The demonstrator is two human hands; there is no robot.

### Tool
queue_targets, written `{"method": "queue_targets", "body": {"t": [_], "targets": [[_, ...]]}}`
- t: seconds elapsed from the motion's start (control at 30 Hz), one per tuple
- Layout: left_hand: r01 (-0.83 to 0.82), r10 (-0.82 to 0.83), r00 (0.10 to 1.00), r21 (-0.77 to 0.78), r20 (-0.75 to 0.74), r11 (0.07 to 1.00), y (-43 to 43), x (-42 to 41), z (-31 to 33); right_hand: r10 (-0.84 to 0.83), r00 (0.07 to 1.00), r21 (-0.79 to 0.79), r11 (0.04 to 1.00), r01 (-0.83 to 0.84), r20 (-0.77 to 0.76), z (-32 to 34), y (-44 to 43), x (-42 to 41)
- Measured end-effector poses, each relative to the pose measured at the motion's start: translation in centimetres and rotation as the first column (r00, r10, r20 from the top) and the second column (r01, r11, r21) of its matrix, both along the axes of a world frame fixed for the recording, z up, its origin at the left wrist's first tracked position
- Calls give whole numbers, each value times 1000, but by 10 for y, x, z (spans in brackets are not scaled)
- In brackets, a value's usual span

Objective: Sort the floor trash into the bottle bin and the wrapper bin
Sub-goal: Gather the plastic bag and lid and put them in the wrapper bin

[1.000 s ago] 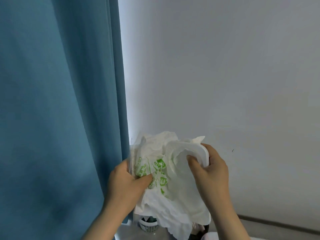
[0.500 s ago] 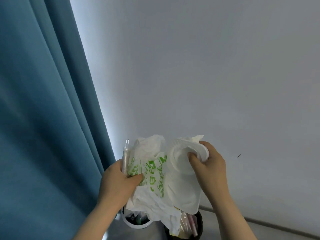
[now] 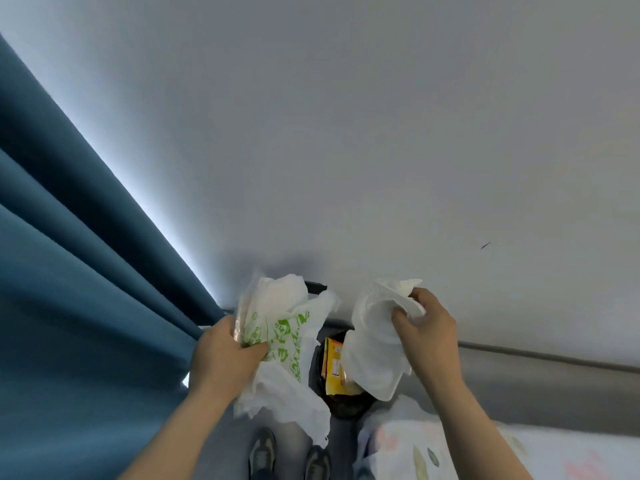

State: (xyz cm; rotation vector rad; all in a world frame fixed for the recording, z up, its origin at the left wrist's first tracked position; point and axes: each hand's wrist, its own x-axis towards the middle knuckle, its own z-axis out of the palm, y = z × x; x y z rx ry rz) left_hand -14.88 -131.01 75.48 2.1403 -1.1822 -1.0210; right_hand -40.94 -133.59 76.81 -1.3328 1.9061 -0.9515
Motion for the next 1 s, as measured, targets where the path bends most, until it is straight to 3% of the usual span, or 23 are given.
{"method": "queue_targets", "body": {"t": [0.33,0.7,1.0], "targets": [[73,-84,996,230,40,970,-28,-10,-136,-112,990,278,951,133,-91,-142,-14,-24],[123,-149,988,335,52,934,-51,-31,-281,-146,970,358,910,209,-195,-312,-21,-32],[152,-153,988,349,-25,925,-51,-47,-371,-170,951,425,864,270,-258,-429,-17,-38]]}}
